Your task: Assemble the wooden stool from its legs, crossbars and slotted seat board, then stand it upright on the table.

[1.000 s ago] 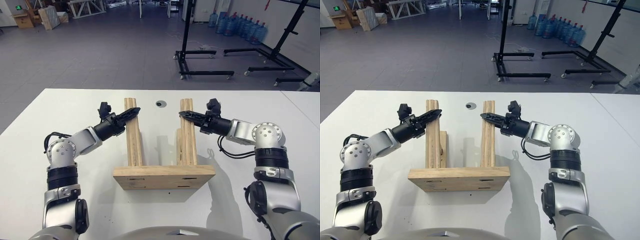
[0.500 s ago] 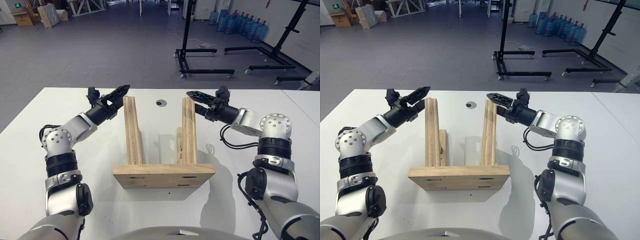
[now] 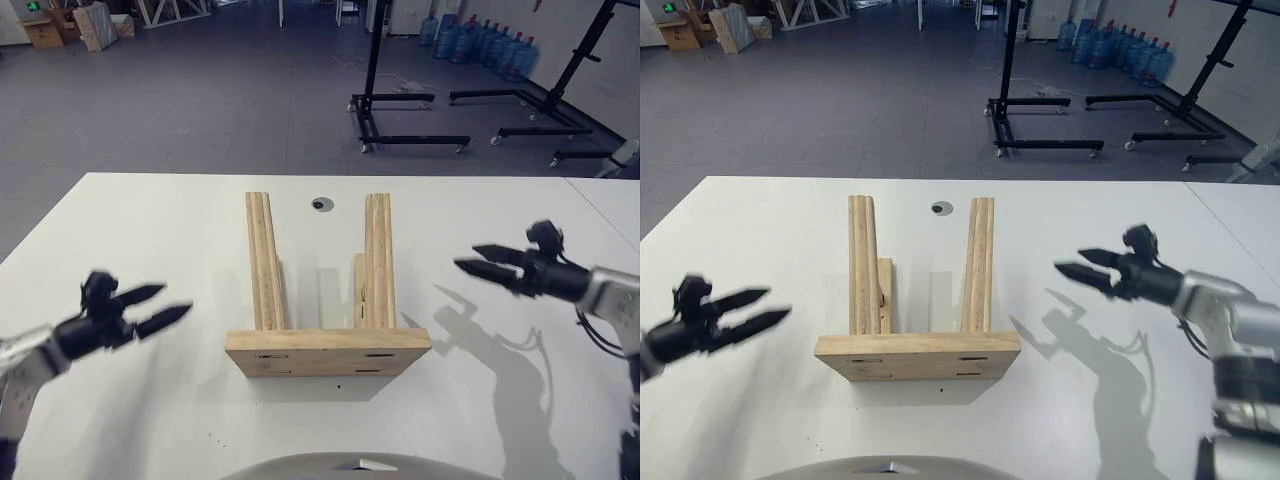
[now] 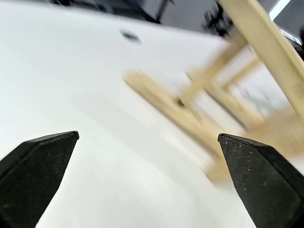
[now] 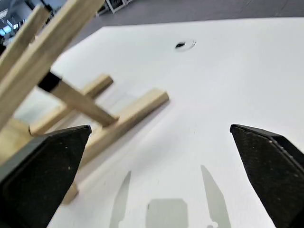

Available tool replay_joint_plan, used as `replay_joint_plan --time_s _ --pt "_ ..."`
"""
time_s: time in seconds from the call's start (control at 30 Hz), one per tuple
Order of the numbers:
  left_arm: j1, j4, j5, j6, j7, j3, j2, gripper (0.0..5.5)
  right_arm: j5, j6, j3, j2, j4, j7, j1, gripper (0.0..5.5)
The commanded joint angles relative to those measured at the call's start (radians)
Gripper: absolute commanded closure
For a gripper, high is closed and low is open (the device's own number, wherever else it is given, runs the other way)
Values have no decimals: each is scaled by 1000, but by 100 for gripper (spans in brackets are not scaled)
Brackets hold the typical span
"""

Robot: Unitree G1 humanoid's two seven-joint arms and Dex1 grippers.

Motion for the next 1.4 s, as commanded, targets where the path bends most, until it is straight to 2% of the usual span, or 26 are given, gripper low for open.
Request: replay_joint_plan --time_s 0.03,0.13,0.23,0.6,0.83,0.87,1.17,1.4 --pt "172 -193 4 -60 -184 49 75 12 -30 -205 -28 -84 -88 273 234 10" --pt "64 -195 41 -85 -108 -28 28 12 -11 -200 23 -26 -109 269 215 10" --pt "-45 -177 67 -81 2 -102 -41 12 -22 -174 93 62 -173 178 182 10" --pt "-105 -241 82 -77 76 -292 -120 12 -2 -98 243 203 -311 37 139 10" --pt "-137 -126 224 -222 121 -385 -178 12 -36 -127 304 263 -296 -27 113 10" --pt "-145 -106 238 -239 122 -396 -186 30 -37 -126 308 267 -297 -30 113 10" --pt "-177 -87 233 -267 127 -414 -213 187 -24 -126 323 266 -304 -14 124 196" --pt "-219 -118 145 -95 121 -376 -159 287 19 -92 305 273 -296 -13 114 326"
